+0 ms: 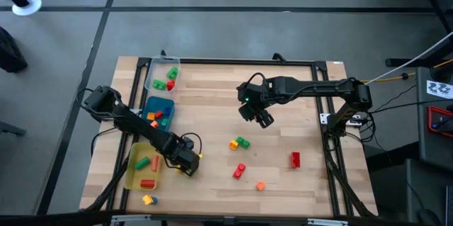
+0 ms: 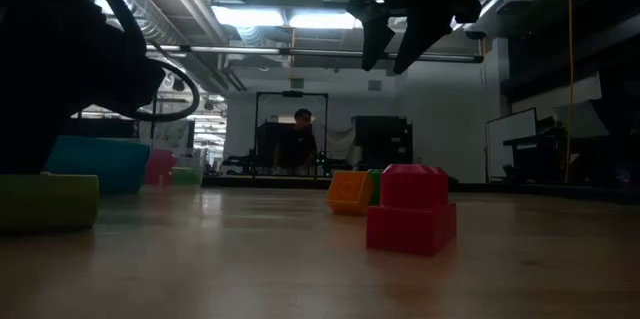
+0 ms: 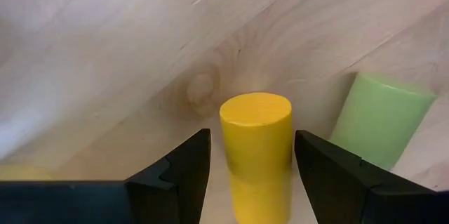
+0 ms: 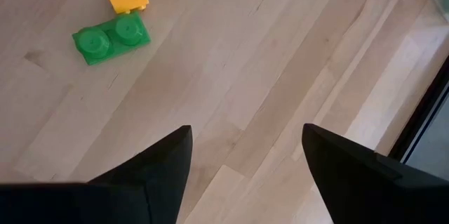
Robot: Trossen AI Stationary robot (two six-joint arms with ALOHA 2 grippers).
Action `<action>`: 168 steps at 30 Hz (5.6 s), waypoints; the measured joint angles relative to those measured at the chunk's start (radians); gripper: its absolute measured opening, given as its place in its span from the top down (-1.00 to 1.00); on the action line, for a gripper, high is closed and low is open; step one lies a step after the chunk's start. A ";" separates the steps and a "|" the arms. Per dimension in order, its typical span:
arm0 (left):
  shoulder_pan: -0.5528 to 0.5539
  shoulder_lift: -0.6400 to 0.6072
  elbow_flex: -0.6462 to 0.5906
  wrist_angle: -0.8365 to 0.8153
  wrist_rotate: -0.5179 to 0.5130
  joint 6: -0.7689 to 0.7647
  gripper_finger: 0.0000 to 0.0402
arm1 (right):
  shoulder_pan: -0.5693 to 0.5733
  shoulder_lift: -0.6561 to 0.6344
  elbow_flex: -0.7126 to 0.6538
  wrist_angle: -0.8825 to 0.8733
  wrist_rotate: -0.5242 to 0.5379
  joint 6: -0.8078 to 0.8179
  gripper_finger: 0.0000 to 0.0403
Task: Sort blocks by size
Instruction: Put the yellow cylindrical block into the yellow bin, then put the green 2 stud game piece into the transparent bin
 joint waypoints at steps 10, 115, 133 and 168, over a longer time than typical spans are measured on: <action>0.001 0.000 0.000 0.005 0.007 0.047 0.38 | 0.000 -0.036 -0.001 -0.125 0.030 -0.012 -0.33; 0.072 -0.472 -0.001 0.150 -0.760 0.245 -0.05 | 0.172 0.060 -0.491 1.000 0.295 0.448 0.27; 0.196 -0.489 0.002 0.328 -0.574 0.538 -0.05 | 0.167 0.060 -0.240 0.978 0.289 0.021 0.25; 0.208 -0.484 -0.002 0.272 -0.574 0.290 -0.05 | 0.170 0.057 -0.232 0.949 0.268 0.019 0.23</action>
